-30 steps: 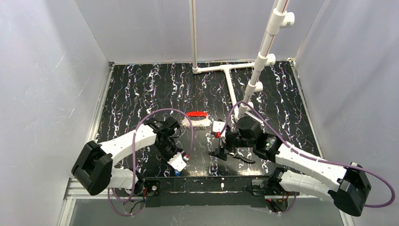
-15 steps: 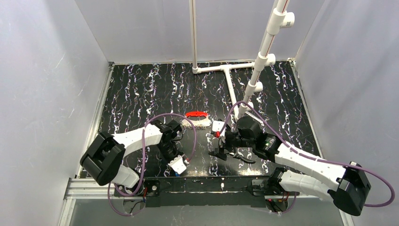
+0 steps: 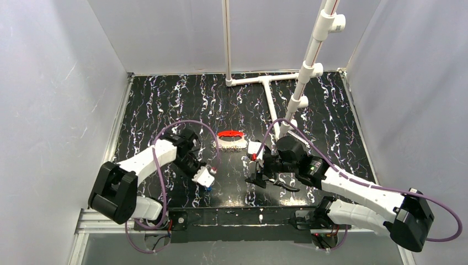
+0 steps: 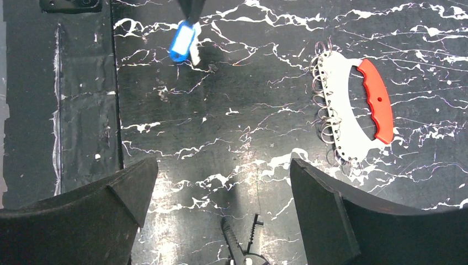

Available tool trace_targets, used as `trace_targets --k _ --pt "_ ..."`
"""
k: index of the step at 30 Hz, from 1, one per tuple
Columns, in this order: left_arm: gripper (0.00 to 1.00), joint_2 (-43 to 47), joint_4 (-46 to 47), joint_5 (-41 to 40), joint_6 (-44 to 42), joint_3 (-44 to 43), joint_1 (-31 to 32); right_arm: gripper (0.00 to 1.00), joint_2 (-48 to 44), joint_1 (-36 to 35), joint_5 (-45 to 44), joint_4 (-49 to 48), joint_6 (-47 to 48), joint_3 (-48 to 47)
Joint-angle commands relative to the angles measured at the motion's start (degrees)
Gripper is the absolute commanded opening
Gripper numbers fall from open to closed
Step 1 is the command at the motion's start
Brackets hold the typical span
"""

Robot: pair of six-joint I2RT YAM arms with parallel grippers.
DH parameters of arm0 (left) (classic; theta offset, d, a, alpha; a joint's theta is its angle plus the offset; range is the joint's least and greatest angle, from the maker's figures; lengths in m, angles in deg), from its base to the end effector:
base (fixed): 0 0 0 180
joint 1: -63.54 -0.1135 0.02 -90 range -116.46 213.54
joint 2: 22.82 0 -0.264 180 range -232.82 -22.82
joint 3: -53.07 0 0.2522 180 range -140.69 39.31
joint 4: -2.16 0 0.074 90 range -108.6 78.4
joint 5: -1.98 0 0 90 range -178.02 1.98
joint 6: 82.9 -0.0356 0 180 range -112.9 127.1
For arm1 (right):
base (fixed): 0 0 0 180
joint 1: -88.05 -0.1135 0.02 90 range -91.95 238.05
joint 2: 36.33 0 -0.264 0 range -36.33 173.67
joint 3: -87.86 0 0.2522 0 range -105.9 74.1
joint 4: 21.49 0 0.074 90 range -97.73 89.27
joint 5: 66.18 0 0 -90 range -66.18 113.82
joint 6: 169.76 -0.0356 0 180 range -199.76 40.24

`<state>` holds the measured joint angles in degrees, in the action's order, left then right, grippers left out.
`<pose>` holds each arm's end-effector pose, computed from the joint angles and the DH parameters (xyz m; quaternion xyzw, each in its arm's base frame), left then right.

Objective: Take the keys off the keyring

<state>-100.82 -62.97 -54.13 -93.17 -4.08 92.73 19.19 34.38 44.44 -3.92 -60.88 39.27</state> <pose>0.1720 -0.1188 0.1787 0.8689 0.3989 -0.2175 0.1966 0.1194 0.1835 0.2562 -0.5676 0.6098 0.3028 0.4629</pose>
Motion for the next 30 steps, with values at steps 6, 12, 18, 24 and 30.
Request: trace_targets --k 6,12,18,24,30 --pt "0.0 -5.58 2.51 2.55 14.63 -13.29 -17.12 0.98 0.81 -0.03 -1.64 -2.6 0.38 -1.46" --pt "0.0 -14.89 10.58 -1.21 22.51 -20.22 -22.69 0.98 1.29 -0.03 -2.19 -2.59 0.4 -1.51" --pt "0.0 -20.52 13.54 -4.27 24.04 -22.64 -24.0 0.98 1.97 -0.03 -4.37 -3.18 -1.76 -1.31" --pt "0.16 -18.75 13.16 -4.02 22.3 -18.83 -24.06 0.98 3.8 0.06 -5.97 -3.29 -3.39 -0.96" --pt "0.76 -15.46 11.76 -3.68 27.0 -18.24 -24.09 0.98 3.55 0.13 -7.8 -1.99 -2.48 -0.63"
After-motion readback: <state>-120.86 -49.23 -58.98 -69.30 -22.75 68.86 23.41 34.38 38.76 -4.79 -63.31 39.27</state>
